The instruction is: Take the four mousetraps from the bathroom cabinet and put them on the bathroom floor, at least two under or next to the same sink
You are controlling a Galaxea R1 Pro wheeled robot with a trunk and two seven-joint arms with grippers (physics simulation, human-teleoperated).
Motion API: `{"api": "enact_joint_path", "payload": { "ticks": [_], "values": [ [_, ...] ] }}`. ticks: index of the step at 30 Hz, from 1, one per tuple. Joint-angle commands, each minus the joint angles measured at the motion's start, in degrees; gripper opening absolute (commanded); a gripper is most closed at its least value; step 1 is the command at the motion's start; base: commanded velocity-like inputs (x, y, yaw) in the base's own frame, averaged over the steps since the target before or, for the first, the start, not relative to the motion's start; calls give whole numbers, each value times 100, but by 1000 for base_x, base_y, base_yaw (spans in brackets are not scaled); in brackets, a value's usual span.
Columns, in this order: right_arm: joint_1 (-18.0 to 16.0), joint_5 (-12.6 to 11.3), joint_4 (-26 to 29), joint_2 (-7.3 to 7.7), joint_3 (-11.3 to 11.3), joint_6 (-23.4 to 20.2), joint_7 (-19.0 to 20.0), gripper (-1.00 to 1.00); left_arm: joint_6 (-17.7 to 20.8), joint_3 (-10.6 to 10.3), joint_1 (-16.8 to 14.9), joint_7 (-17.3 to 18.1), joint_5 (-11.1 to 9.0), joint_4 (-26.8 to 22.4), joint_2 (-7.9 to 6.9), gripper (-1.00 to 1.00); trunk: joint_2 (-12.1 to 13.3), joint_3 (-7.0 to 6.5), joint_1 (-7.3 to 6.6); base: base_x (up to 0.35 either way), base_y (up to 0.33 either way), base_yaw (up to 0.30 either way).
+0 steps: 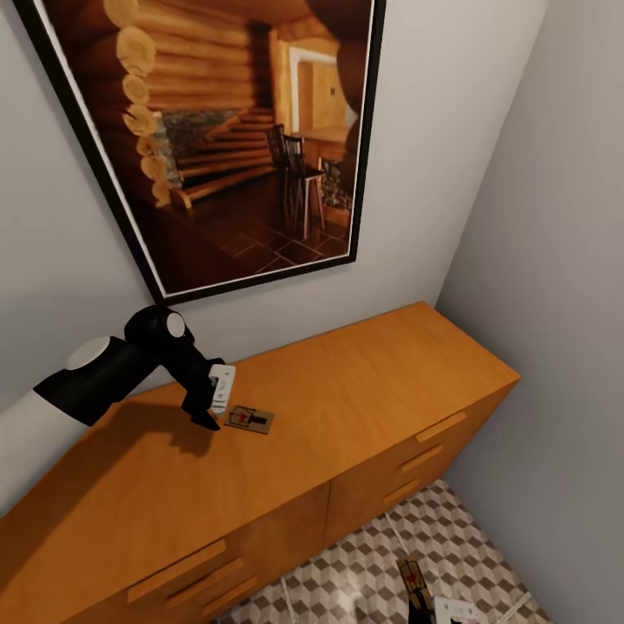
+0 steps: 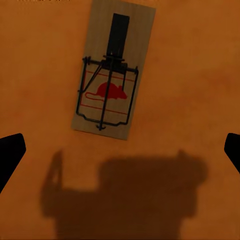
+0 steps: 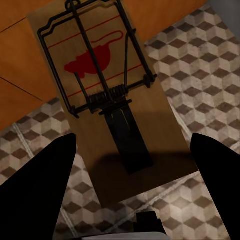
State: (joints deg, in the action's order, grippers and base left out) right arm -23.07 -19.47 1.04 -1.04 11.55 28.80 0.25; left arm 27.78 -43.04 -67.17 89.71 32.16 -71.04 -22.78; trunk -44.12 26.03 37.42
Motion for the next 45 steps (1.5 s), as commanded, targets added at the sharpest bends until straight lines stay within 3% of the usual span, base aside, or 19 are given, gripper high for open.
{"api": "enact_joint_path", "payload": {
  "ticks": [1,37,45],
  "values": [
    [-5,-57,-7,-1,49,21,2,-100,61,-11,-7,29,26,-7,0,100,-6,14,1,0,0,0],
    [-5,-57,-7,-1,49,21,2,-100,60,47,-7,29,62,10,192,100,-6,268,1,0,0,0],
    [-5,-57,-7,-1,49,21,2,-100,65,71,-7,29,210,1,195,100,-6,270,1,0,0,0]
  ]
}}
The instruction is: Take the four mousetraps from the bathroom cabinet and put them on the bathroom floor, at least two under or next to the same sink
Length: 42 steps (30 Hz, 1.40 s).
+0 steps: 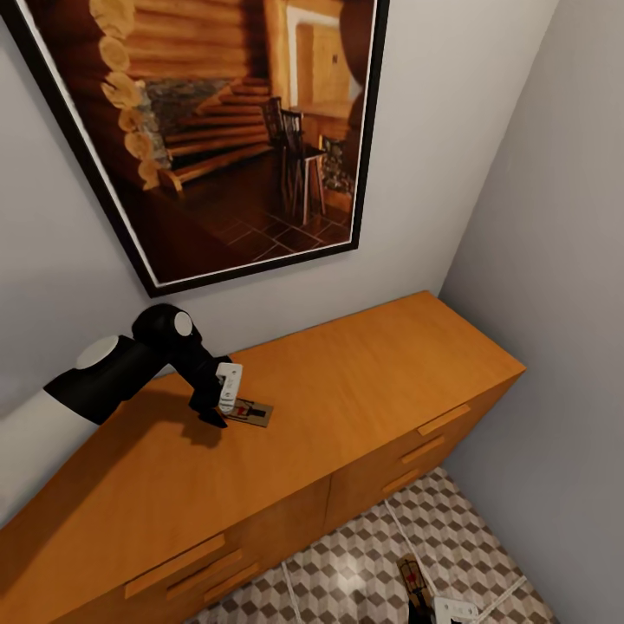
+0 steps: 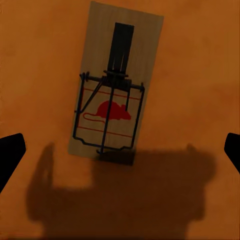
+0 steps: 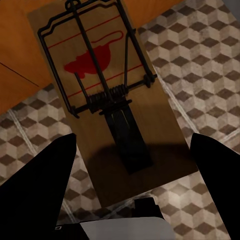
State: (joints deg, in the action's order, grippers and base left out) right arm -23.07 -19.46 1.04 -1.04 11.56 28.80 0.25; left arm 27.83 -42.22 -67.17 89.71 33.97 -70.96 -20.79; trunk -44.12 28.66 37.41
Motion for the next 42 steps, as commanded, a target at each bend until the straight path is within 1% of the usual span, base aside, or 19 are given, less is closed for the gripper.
{"api": "enact_joint_path", "payload": {
  "ticks": [1,5,6,7,8,10,11,14,15,17,19,20,23,24,28,30,42],
  "values": [
    [-5,-58,-7,-1,49,21,2,-100,62,23,-6,29,63,-10,-2,100,-5,6,1,0,0,0],
    [-5,-58,-7,-1,49,21,2,-100,64,153,-8,29,110,-8,13,100,-5,6,1,0,0,0],
    [-5,-58,-7,-1,49,21,2,-100,64,240,-9,29,132,-7,32,100,-5,6,1,0,0,0],
    [-5,-58,-7,-1,49,21,2,-100,65,281,-9,29,145,-5,44,100,-5,6,1,0,0,0],
    [-5,-58,-7,-1,49,21,2,-100,65,345,-9,29,179,-2,72,100,-5,6,1,0,0,0],
    [-5,-58,-7,-1,49,21,2,-100,65,390,-9,29,227,0,97,100,-5,6,1,0,0,0],
    [-5,-58,-7,-1,49,21,2,-100,65,418,-10,29,288,4,121,100,-5,6,1,0,0,0],
    [-5,-58,-7,-1,49,21,2,-100,67,443,-10,29,399,12,145,100,-5,6,1,0,0,0],
    [-5,-58,-7,-1,49,21,2,-100,69,452,-9,29,477,15,168,100,-5,6,1,0,0,0],
    [-5,-58,-7,-1,49,21,2,-100,71,458,-10,29,546,22,211,100,-5,6,1,0,0,0],
    [-5,-58,-7,-1,49,21,2,-100,72,462,-8,29,606,46,265,100,-5,6,1,0,0,0],
    [-5,-58,-7,-1,49,21,2,-100,73,465,-8,29,659,93,325,100,-5,6,1,0,0,0],
    [-5,-58,-7,-1,49,21,2,-100,73,465,-9,29,723,183,411,100,-5,6,1,0,0,0],
    [-5,-58,-7,-1,49,21,2,-100,74,463,-8,29,760,242,469,100,-5,6,1,0,0,0],
    [-5,-58,-7,-1,49,21,2,-100,70,459,-7,29,812,339,574,100,-5,6,1,0,0,0],
    [-5,-58,-7,-1,49,21,2,-100,68,455,-7,29,822,357,593,100,-5,6,1,0,0,0],
    [-5,-58,-7,-1,49,21,2,-100,65,439,-9,29,839,388,628,100,-5,6,1,0,0,0]
  ]
}}
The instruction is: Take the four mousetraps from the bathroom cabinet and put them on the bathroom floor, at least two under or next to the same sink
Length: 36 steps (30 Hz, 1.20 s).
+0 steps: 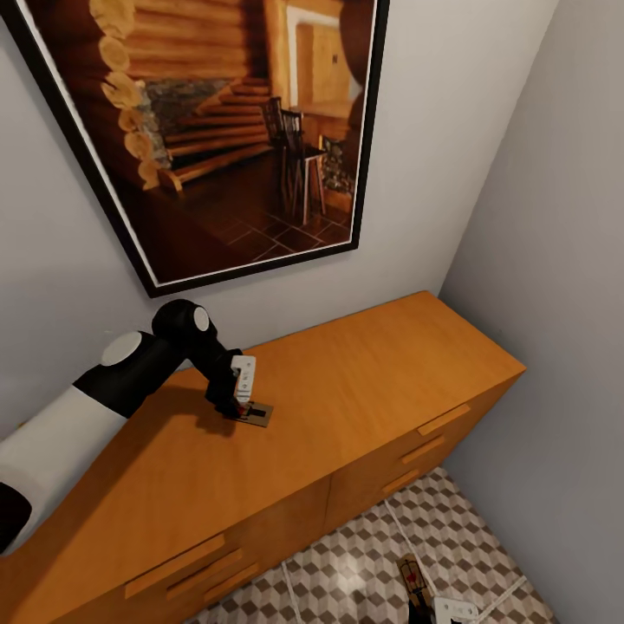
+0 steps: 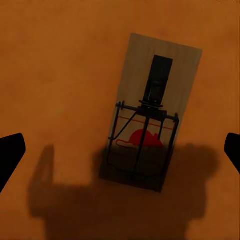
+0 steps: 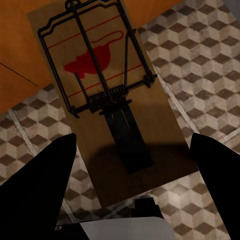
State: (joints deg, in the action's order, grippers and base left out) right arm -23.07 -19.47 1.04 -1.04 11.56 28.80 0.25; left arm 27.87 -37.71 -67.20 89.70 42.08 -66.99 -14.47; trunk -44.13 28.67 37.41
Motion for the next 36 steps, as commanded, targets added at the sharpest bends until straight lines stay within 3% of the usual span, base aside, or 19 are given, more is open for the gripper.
{"api": "enact_joint_path", "payload": {
  "ticks": [1,36],
  "values": [
    [-5,-57,-7,-1,49,21,1,-100,61,-15,-7,30,28,-8,-4,100,-5,6,1,0,0,0],
    [-5,-57,-7,-1,49,21,1,-100,-101,-70,-3,30,16,-4,-31,100,-5,6,1,0,0,0]
  ]
}}
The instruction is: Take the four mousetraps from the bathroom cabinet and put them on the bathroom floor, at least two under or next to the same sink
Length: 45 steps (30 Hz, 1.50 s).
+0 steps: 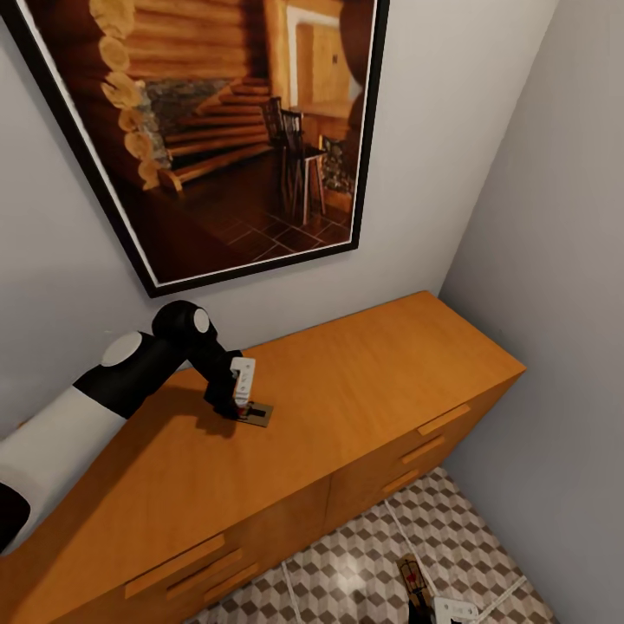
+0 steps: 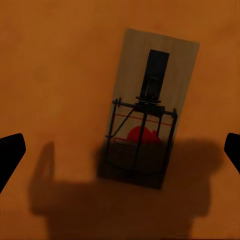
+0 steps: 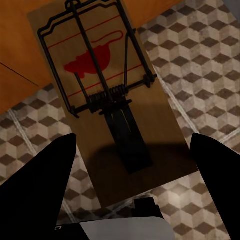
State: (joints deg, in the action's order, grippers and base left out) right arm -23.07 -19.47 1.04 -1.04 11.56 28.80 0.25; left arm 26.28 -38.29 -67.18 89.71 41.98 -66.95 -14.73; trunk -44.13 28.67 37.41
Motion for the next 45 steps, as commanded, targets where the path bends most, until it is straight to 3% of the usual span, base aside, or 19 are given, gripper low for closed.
{"api": "enact_joint_path", "payload": {
  "ticks": [1,24,34,45],
  "values": [
    [-5,-57,-7,-1,48,21,1,-100,17,-12,-6,29,25,-7,-6,100,-5,6,1,0,0,0],
    [-5,-57,-7,-1,48,21,-7,-100,-530,4,12,29,-18,71,-122,100,-5,6,1,0,0,0],
    [-5,-57,-7,-1,48,21,-7,-100,-549,-24,12,29,-23,131,-78,100,-5,6,1,0,0,0],
    [-5,-57,-7,-1,48,20,-7,-100,-546,-220,12,29,-23,154,19,100,-5,6,1,0,0,0]
  ]
}}
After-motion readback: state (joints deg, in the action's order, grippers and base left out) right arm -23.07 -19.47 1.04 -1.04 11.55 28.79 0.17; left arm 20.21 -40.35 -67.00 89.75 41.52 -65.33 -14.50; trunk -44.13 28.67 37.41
